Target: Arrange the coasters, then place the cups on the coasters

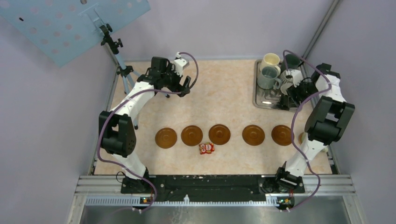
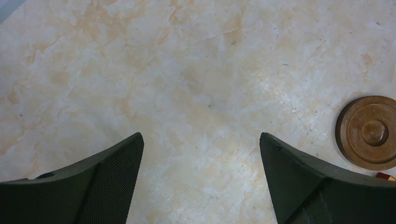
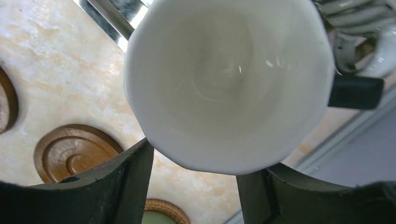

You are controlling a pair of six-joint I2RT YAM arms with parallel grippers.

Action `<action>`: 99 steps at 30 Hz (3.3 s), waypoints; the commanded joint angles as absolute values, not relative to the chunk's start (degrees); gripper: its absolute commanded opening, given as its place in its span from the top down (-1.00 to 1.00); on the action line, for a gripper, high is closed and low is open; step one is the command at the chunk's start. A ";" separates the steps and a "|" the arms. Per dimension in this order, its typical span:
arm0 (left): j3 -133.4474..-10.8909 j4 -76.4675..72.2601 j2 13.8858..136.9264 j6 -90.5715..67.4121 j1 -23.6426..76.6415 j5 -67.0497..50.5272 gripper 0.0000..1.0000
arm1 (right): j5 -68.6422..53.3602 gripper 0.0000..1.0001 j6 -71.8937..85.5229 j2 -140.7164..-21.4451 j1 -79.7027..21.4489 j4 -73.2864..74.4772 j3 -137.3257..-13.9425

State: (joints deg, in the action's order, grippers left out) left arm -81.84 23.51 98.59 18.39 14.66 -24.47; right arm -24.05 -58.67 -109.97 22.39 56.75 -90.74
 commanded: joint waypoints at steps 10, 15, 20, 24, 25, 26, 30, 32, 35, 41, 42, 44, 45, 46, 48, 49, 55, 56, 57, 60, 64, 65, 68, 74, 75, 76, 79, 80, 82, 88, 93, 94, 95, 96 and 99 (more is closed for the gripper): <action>-83.64 22.02 97.28 18.87 14.25 -25.75 -0.97 | -27.59 -0.23 -53.98 -104.97 18.52 52.80 -84.93; -83.42 21.97 97.10 18.64 14.15 -25.84 -0.97 | -26.65 -0.24 -50.94 -105.27 18.54 50.58 -85.18; -83.26 21.88 96.93 18.63 13.99 -26.05 -0.97 | -26.04 -0.24 -48.57 -105.82 18.63 49.17 -86.10; -82.90 21.80 96.76 18.63 13.97 -26.15 -0.98 | -28.63 -0.23 -46.25 -105.43 19.60 52.27 -90.16; -82.78 21.80 96.65 18.63 13.91 -26.11 -0.97 | -29.27 -0.23 -45.07 -105.84 20.70 54.06 -92.27; -82.63 21.80 96.59 18.63 13.89 -26.18 -0.97 | -29.98 -0.24 -44.20 -106.67 21.85 56.54 -94.72; -81.90 21.62 96.43 18.46 13.80 -27.22 -0.98 | -31.71 -0.27 -42.20 -110.44 28.23 62.93 -103.26; -81.75 21.67 96.72 18.37 13.80 -27.59 -0.98 | -31.24 -0.27 -41.84 -112.04 31.03 63.71 -106.23; -81.83 21.71 97.03 18.30 13.79 -27.81 -0.97 | -28.99 -0.26 -41.57 -115.17 33.44 64.73 -110.75; -81.96 21.91 98.01 17.66 13.71 -28.84 -0.98 | -20.48 -0.21 -41.26 -120.90 33.91 62.50 -115.05; -81.96 22.14 98.15 17.74 13.71 -29.05 -0.97 | -19.92 -0.20 -41.75 -121.84 33.88 62.24 -115.93; -82.08 22.67 98.39 17.75 13.71 -29.37 -0.97 | -19.82 -0.18 -42.72 -124.61 33.85 62.77 -118.74; -82.13 22.94 98.50 17.75 13.71 -29.48 -0.98 | -20.12 -0.17 -43.06 -126.11 33.85 63.63 -120.83; -82.19 23.29 98.52 17.83 13.71 -29.59 -0.97 | -20.70 -0.16 -43.26 -127.93 33.85 64.57 -123.51; -82.37 23.75 98.61 18.20 13.71 -29.78 -0.97 | -20.92 -0.14 -43.26 -130.99 33.63 65.57 -126.96; -82.49 23.93 98.62 18.35 13.71 -29.78 -0.97 | -20.65 -0.14 -43.24 -132.11 33.44 65.25 -127.65; -84.36 25.61 99.50 18.67 13.71 -29.28 -0.97 | -19.97 -0.12 -41.51 -133.88 31.46 58.92 -124.75; -84.85 25.96 99.70 18.71 13.71 -29.13 -0.97 | -19.91 -0.11 -41.41 -134.13 31.01 58.34 -124.41; -85.28 26.27 99.91 18.87 13.71 -28.91 -0.97 | -19.75 -0.11 -41.40 -134.39 30.61 57.81 -124.06; -86.32 26.90 100.40 19.15 13.71 -28.55 -0.97 | -19.29 -0.10 -41.74 -135.01 29.70 56.16 -123.21; -87.45 27.62 101.01 19.55 13.71 -28.20 -0.97 | -17.76 -0.10 -44.37 -136.55 29.02 55.77 -123.05; -87.71 27.80 101.13 19.57 13.71 -28.15 -0.97 | -17.68 -0.10 -44.99 -137.00 28.99 55.68 -123.05; -88.41 28.11 101.45 19.60 13.71 -27.99 -0.98 | -18.26 -0.09 -46.70 -137.66 28.99 55.72 -123.05; -88.42 28.43 101.66 19.64 13.71 -27.51 -0.98 | -19.83 -0.05 -47.18 -138.12 28.45 54.29 -122.10; -88.42 28.47 101.69 19.58 13.71 -27.58 -0.98 | -20.13 -0.04 -47.43 -138.25 28.25 54.22 -121.87; -88.53 28.55 101.69 19.55 13.71 -27.66 -0.97 | -20.51 -0.03 -47.76 -138.30 27.94 54.47 -121.74; -88.63 28.72 101.73 19.68 13.71 -27.45 -0.97 | -21.38 0.02 -48.87 -138.66 27.37 55.37 -121.43; -88.72 28.87 101.76 19.64 13.71 -27.36 -0.97 | -21.42 0.05 -49.01 -138.69 27.23 55.37 -121.31; -88.87 28.92 101.78 19.73 13.74 -27.25 -0.97 | -21.99 0.13 -49.33 -138.47 27.21 55.42 -120.64; -89.33 28.75 101.94 19.36 13.71 -27.48 -0.98 | -23.09 0.67 -49.57 -137.18 27.39 57.42 -119.47; -90.16 28.48 102.55 18.74 13.71 -27.68 -0.98 | -23.71 1.00 -44.02 -134.56 28.36 56.91 -119.49; -90.25 28.43 102.65 18.60 13.71 -27.76 -0.98 | -24.30 1.00 -42.68 -133.85 28.63 56.93 -119.48; -90.31 28.33 102.72 18.49 13.71 -27.87 -0.97 | -25.07 1.00 -41.38 -133.00 28.87 56.75 -119.23; -90.35 28.12 102.79 18.39 13.71 -27.98 -0.97 | -25.86 1.00 -40.09 -131.93 29.24 56.36 -118.52; -90.51 27.32 103.13 18.03 13.71 -28.95 -0.98 | -28.07 1.00 -35.48 -128.21 29.92 51.74 -114.13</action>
